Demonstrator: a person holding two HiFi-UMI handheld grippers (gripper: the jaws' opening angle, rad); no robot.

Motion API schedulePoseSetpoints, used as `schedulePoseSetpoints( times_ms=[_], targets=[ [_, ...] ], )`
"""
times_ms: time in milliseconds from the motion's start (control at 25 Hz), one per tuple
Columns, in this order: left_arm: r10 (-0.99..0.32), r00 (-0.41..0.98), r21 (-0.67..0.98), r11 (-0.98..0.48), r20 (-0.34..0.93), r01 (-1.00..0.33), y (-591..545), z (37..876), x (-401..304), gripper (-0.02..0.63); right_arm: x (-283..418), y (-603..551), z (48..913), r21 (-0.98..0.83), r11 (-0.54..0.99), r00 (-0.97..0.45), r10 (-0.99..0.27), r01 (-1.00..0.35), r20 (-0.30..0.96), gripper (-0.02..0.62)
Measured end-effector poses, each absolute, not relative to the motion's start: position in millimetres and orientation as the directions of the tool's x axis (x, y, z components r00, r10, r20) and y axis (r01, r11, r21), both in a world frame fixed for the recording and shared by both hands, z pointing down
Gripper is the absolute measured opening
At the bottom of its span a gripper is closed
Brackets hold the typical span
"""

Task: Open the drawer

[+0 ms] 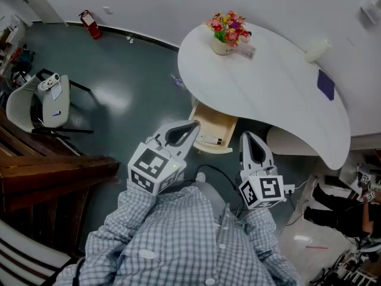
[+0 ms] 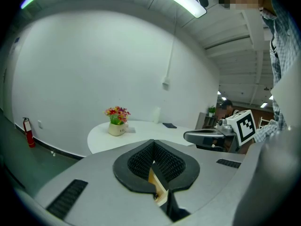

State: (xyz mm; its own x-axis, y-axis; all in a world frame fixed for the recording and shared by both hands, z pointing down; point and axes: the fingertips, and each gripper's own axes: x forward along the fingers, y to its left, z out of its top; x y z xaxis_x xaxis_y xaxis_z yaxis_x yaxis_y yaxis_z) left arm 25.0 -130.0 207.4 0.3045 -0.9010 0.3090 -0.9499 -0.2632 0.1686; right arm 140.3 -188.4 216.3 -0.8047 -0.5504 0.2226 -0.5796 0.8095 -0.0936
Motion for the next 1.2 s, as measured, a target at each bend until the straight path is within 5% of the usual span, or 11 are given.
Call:
schedulePoseSetpoints(
  times_ms=[1200],
  targets=[
    [-0.905,0.28,0.186,-0.23,0.319,-0.955,-120.8,214.0,20.7,0.003,142.8,-177.7,231.1,-0.105,0.817,-0.808,-0.527,-0.567,0.264,0.009]
  ],
)
